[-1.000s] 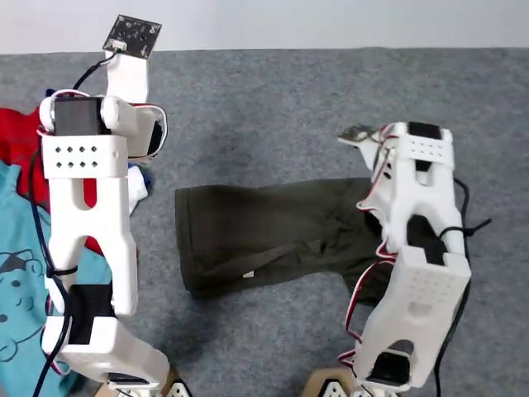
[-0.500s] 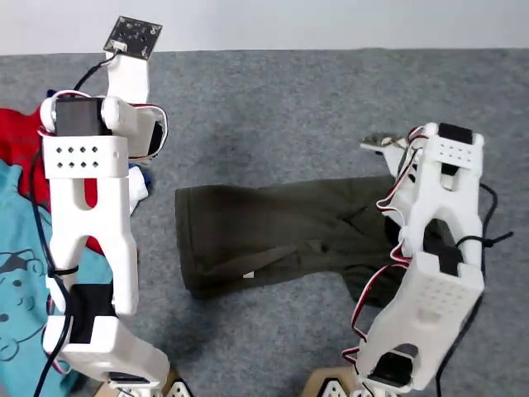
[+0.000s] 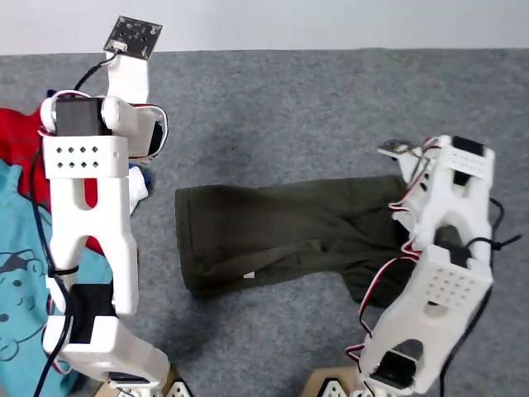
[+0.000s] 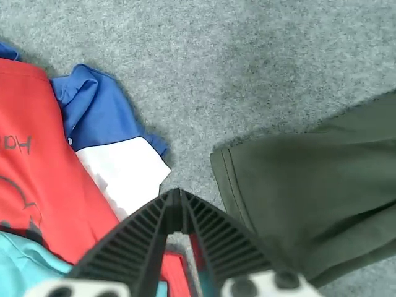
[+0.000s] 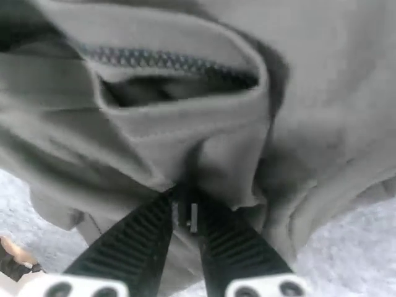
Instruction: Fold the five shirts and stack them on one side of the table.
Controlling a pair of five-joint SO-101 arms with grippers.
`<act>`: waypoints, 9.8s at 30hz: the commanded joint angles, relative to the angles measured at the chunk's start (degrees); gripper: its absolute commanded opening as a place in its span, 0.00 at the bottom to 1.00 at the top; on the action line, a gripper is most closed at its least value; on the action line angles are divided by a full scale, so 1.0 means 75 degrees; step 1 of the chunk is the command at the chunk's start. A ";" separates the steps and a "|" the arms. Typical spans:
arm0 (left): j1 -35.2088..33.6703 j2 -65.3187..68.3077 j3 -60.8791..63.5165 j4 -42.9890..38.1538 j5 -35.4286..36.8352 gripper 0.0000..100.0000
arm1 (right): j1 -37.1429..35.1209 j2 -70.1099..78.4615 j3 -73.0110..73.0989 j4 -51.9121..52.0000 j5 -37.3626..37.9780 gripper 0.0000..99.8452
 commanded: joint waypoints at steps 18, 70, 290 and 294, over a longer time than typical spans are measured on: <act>0.1020 -0.0316 0.0451 0.0176 -0.0223 0.00 | -0.0627 -0.1565 -0.0363 0.0979 -0.0105 0.04; 0.5943 0.3856 0.0944 0.0211 -0.0281 0.00 | 0.1354 -0.3194 -0.0305 0.1389 -0.0117 0.04; 0.1477 -0.1840 0.5890 0.0188 -0.0598 0.00 | -0.1061 -0.5691 0.2391 0.0135 -0.1032 0.10; 0.1477 -0.1840 0.5890 0.0188 -0.0610 0.00 | -0.0697 -0.5667 0.2977 0.0287 -0.0621 0.03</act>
